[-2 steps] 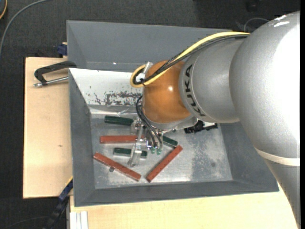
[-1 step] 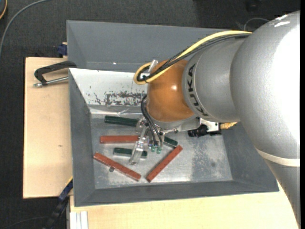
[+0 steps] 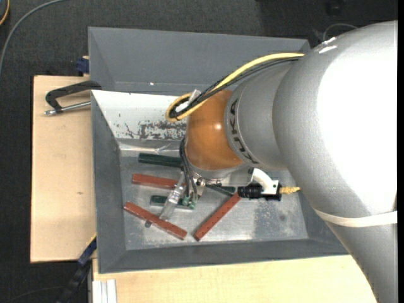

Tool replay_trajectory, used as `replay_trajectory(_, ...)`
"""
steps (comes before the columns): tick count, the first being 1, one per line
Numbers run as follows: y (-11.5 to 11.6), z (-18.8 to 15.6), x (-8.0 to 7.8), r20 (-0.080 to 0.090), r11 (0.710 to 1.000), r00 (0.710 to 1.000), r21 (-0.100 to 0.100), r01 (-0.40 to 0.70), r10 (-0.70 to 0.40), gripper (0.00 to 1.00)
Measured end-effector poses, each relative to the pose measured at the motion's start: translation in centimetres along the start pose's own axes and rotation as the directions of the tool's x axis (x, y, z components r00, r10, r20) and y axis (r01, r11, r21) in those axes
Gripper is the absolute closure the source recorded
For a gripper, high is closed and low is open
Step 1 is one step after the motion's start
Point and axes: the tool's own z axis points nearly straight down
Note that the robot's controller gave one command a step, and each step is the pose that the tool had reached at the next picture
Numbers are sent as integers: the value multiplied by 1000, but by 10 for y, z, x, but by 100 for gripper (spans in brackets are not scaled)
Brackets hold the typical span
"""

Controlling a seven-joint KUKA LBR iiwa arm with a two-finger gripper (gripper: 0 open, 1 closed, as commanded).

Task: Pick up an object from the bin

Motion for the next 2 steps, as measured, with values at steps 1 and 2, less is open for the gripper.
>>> replay_trajectory(1, -26, 0, -6, 0, 983, 983, 0, -186, 186, 0)
replay_trajectory(2, -25, -1, -6, 0, 982, 982, -1, -187, 187, 100)
